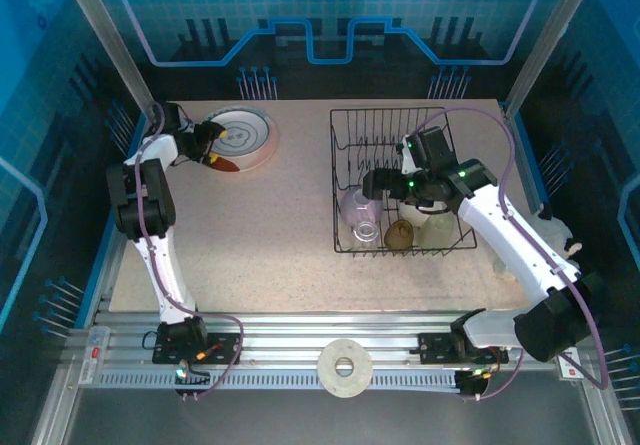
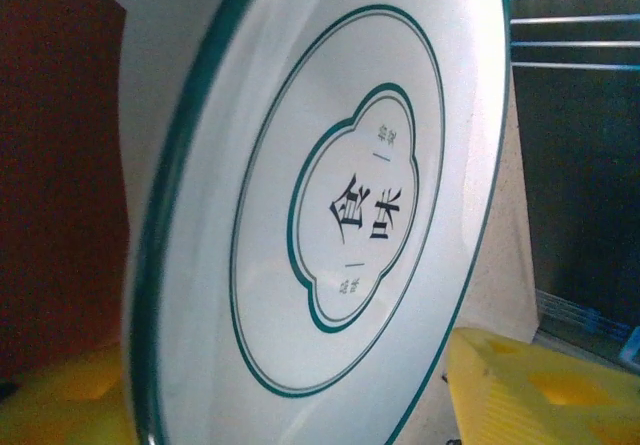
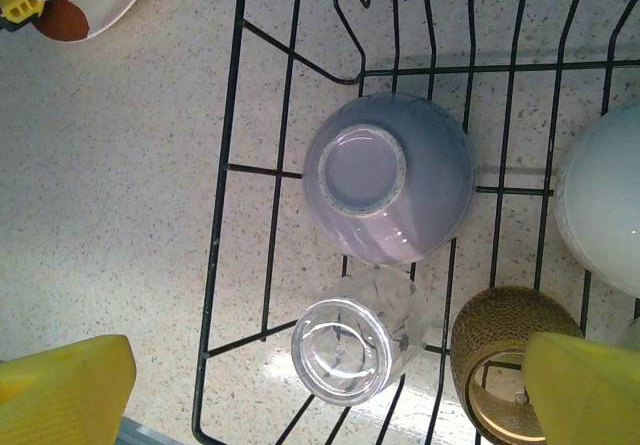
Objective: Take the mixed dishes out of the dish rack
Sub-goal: Place the plate on the plate.
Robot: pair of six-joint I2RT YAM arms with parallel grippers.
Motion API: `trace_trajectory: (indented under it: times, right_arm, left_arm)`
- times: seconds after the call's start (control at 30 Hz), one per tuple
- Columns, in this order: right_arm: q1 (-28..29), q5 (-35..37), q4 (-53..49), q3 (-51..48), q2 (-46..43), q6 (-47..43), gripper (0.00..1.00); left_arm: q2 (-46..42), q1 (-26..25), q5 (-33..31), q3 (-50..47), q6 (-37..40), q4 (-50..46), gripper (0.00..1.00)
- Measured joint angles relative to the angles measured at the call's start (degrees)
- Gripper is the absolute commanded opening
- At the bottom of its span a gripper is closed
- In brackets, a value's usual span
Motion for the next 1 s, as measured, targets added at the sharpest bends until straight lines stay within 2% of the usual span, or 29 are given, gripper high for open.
trace_trajectory:
  times: [0.27, 0.6, 1.0]
  right_arm:
    - [0.0, 1.95, -0.76, -0.11, -0.72, -0.52, 1.0]
    - [0.02, 4.17, -2.49, -0.7, -3.15, -1.49, 1.0]
    - [0.0, 7.58, -4.2, -2.14, -5.09, -2.78, 1.0]
  left_arm:
    - [-0.13, 0.0, -2.12, 2.01, 2.84, -4.81, 0.99]
    - [-2.64, 0.02, -6.86, 2.69, 5.57, -11.98, 0.99]
    - [-10.54, 0.0, -11.8, 2.82, 8.31, -19.65, 0.99]
